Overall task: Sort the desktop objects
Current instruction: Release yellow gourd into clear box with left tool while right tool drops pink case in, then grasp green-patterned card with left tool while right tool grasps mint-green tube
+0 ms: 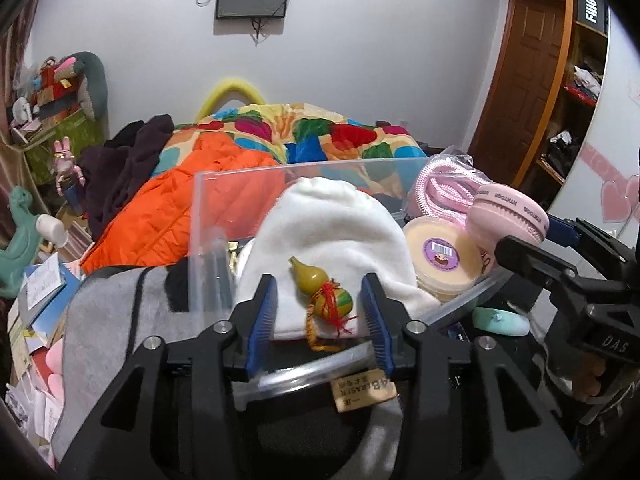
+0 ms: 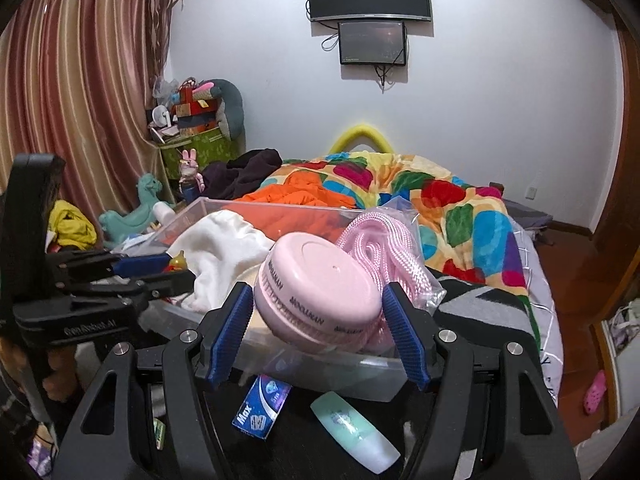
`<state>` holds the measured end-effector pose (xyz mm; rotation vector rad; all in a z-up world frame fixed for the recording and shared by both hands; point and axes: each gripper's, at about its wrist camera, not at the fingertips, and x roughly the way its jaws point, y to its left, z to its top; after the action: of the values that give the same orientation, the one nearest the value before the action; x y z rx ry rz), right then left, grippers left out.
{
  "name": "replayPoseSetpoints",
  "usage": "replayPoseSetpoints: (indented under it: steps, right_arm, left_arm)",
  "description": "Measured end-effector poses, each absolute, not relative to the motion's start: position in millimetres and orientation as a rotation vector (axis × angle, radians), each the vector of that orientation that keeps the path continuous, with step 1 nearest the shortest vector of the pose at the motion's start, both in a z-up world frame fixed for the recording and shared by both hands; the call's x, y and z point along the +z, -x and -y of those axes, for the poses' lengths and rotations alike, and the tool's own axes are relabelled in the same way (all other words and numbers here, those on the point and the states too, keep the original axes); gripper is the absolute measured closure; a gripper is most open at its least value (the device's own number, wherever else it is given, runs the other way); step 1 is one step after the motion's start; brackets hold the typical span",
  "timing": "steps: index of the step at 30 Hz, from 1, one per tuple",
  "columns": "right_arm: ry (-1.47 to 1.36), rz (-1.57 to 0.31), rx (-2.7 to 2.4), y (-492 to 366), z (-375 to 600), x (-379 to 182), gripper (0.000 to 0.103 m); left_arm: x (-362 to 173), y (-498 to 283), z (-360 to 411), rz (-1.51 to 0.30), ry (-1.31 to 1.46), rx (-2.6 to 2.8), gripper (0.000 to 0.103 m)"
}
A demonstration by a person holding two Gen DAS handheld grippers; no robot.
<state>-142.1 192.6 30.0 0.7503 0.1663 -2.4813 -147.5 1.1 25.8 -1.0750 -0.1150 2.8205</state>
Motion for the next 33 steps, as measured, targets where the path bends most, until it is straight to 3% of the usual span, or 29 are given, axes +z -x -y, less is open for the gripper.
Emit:
replayPoseSetpoints:
  steps: [4,8,11,15,17,20,23,33]
  right_arm:
    - [-0.741,-0.157,-2.488,136,-198,34,0.034]
    - [-0.722,-0.122,-2.502,130,-207,41,0.032]
    - [-0.722,-0.109,-2.505,126,-213,44,0.032]
    - [-0.731,-0.095,-2.510,122,-224,46,0.030]
    - [-0.740,-0.081,-2.514,119,-230,47,0.023]
    - [-0.747,-0.065,-2.529,116,-238,46,0.021]
    - [-0.766,-0.024,-2.544,113,-249,45,0.020]
    - [-0.901,0.035,-2.568,113,-274,17,0.019]
  left_arm:
    - [32,136,-4,0.070,1.052,2.836,0.056]
    - [38,124,-12,0.000,1.029,2.861,0.047]
    - [43,113,-17,-0.047,1.010,2.878,0.033]
    - [50,98,-21,-0.081,0.991,2.883,0.027]
    - [52,91,-23,-0.094,0.996,2.878,0.027]
    - [52,82,-24,-0.112,1.010,2.881,0.025]
    - [50,74,-23,-0.099,1.030,2.877,0.015]
    - [32,48,-25,-0.030,1.126,2.803,0.014]
